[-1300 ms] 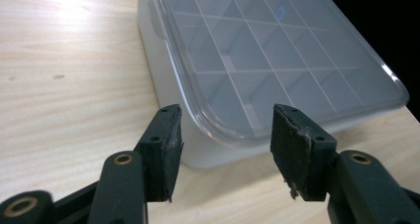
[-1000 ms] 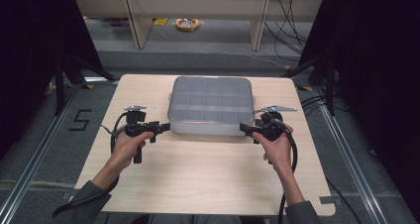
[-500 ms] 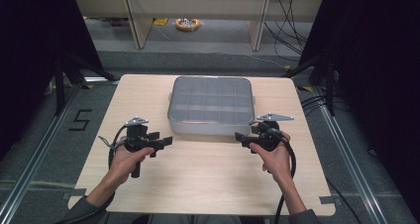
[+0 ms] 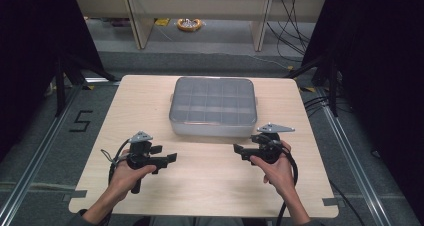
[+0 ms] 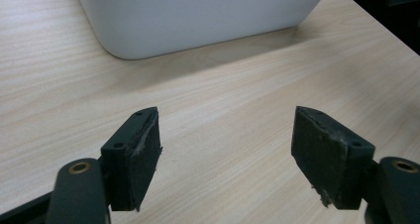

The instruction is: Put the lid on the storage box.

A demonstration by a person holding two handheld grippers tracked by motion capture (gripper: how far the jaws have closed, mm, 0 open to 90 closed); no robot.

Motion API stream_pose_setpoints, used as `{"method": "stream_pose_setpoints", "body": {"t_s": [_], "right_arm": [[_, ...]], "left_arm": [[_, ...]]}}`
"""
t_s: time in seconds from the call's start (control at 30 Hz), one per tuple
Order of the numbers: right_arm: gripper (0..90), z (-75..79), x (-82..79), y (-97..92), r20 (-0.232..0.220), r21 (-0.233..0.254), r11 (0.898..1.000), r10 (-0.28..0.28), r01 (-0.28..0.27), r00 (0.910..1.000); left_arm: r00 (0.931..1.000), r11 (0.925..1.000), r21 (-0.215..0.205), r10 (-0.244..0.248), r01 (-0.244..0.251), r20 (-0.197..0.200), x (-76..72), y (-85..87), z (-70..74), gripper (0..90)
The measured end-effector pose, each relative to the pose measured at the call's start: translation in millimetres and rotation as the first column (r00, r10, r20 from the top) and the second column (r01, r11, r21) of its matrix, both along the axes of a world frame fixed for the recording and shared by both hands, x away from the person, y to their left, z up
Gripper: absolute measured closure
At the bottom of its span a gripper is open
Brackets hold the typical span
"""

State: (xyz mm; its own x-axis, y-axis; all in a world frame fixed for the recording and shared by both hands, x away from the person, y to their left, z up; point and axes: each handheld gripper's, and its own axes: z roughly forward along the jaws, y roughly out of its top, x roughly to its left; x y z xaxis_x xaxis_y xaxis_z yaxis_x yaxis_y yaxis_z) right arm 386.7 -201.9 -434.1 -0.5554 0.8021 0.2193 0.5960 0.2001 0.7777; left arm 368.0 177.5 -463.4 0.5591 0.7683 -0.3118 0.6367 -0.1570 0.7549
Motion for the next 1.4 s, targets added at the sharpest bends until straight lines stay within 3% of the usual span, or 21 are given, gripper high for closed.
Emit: {"method": "stream_pose_setpoints", "body": {"t_s": [0.17, 0.2, 0.27, 0.37, 0.6, 0.63, 0.7, 0.73, 0.8, 0.83, 0.9, 1.0, 1.03, 1.07, 1.1, 1.13, 1.23, 1.27, 1.3, 1.37, 1.4], "right_arm": [[18.2, -5.6, -8.3, 2.2, -0.014, 0.017, 1.0, 0.004, -0.003, 0.9999], [18.2, -7.4, -10.6, 1.3, -0.016, 0.019, 1.0, 0.006, -0.006, 0.9999], [18.2, -8.2, -10.7, -0.8, 0.004, -0.001, 1.0, 0.018, -0.018, 0.9998], [17.9, -10.7, -17.2, 0.5, -0.016, 0.014, 1.0, 0.005, -0.005, 0.9999], [17.1, -18.6, -29.8, 0.5, 0.003, 0.008, 0.999, 0.052, -0.052, 0.9986], [17.0, -18.7, -34.0, 2.5, -0.035, 0.026, 0.999, 0.044, -0.044, 0.9984], [16.8, -22.7, -36.2, 1.3, -0.003, 0.02, 0.998, 0.057, -0.057, 0.9984], [16.6, -24.5, -41.4, 1.9, -0.026, 0.017, 0.998, 0.058, -0.057, 0.998], [16.6, -26.3, -41.1, 0.7, -0.016, 0.011, 0.997, 0.072, -0.072, 0.9973], [16.5, -26.7, -45.6, 1.9, -0.045, 0.018, 0.999, 0.051, -0.05, 0.9977], [16.6, -30.7, -46.1, -0.4, -0.014, 0.004, 0.997, 0.076, -0.076, 0.997], [16.5, -33.0, -51.1, -1.1, -0.034, 0.018, 0.997, 0.082, -0.081, 0.9961], [16.5, -33.9, -56.4, -0.2, -0.059, 0.031, 0.998, 0.06, -0.058, 0.9964], [16.5, -33.9, -56.4, -0.2, -0.059, 0.031, 0.998, 0.06, -0.058, 0.9964], [16.5, -35.3, -56.9, -1.1, -0.036, 0.021, 0.998, 0.065, -0.064, 0.9972], [16.5, -35.4, -59.3, -1.5, -0.058, 0.024, 0.997, 0.068, -0.067, 0.996], [16.5, -38.2, -63.0, -3.9, -0.028, -0.004, 0.997, 0.082, -0.082, 0.9962], [16.5, -39.2, -66.0, -2.0, -0.042, 0.021, 0.996, 0.083, -0.082, 0.9957], [16.5, -39.9, -67.3, -2.8, -0.03, 0.004, 0.996, 0.088, -0.088, 0.9957], [16.5, -41.6, -71.1, -3.3, -0.037, -0.008, 0.995, 0.097, -0.097, 0.9946], [16.5, -42.4, -73.3, -2.5, -0.048, 0.002, 0.995, 0.095, -0.095, 0.9943]], "left_arm": [[0.9998, 0.9997, 0.015, -0.017, 0.017, 0.007, -10.8, -4.9, -6.8, 26.2], [0.9989, 0.9981, 0.041, -0.047, 0.047, 0.001, -16.0, -6.0, -10.3, 26.2], [0.9992, 0.9988, 0.027, -0.041, 0.041, 0.003, -18.4, -8.3, -12.4, 26.1], [0.9969, 0.9947, 0.069, -0.077, 0.076, 0.013, -24.3, -8.6, -15.5, 25.8], [0.9958, 0.9935, 0.075, -0.088, 0.086, 0.025, -38.5, -12.8, -22.4, 25.1], [0.996, 0.994, 0.07, -0.086, 0.084, 0.024, -41.1, -14.1, -23.9, 24.9], [0.9939, 0.9917, 0.074, -0.107, 0.105, 0.024, -45.4, -14.9, -26.2, 24.8], [0.9934, 0.9906, 0.085, -0.11, 0.107, 0.031, -47.6, -15.1, -27.4, 24.5], [0.9925, 0.9892, 0.089, -0.119, 0.117, 0.028, -50.1, -14.4, -30.0, 24.5], [0.9936, 0.9916, 0.073, -0.109, 0.107, 0.027, -51.4, -15.3, -31.3, 24.4], [0.9917, 0.9881, 0.096, -0.124, 0.121, 0.034, -53.6, -13.6, -32.5, 24.1], [0.9927, 0.9904, 0.079, -0.116, 0.113, 0.033, -58.1, -14.8, -34.1, 23.4], [0.9899, 0.9866, 0.095, -0.136, 0.132, 0.039, -58.6, -13.3, -34.9, 23.1], [0.9933, 0.9912, 0.073, -0.113, 0.111, 0.026, -61.2, -15.7, -35.9, 23.1], [0.9921, 0.9897, 0.083, -0.12, 0.117, 0.036, -62.7, -15.9, -36.2, 22.9], [0.9901, 0.9865, 0.095, -0.137, 0.133, 0.032, -63.8, -15.0, -36.1, 22.9], [0.9895, 0.9872, 0.083, -0.14, 0.136, 0.038, -69.0, -17.7, -37.9, 22.6], [0.9887, 0.985, 0.095, -0.148, 0.144, 0.027, -70.9, -17.5, -37.8, 22.4], [0.9882, 0.9821, 0.118, -0.151, 0.147, 0.027, -72.6, -17.2, -37.7, 22.2], [0.9877, 0.9838, 0.099, -0.153, 0.149, 0.031, -76.0, -19.4, -38.3, 21.8], [0.9841, 0.977, 0.13, -0.175, 0.169, 0.033, -77.0, -18.1, -37.9, 21.5]]}}
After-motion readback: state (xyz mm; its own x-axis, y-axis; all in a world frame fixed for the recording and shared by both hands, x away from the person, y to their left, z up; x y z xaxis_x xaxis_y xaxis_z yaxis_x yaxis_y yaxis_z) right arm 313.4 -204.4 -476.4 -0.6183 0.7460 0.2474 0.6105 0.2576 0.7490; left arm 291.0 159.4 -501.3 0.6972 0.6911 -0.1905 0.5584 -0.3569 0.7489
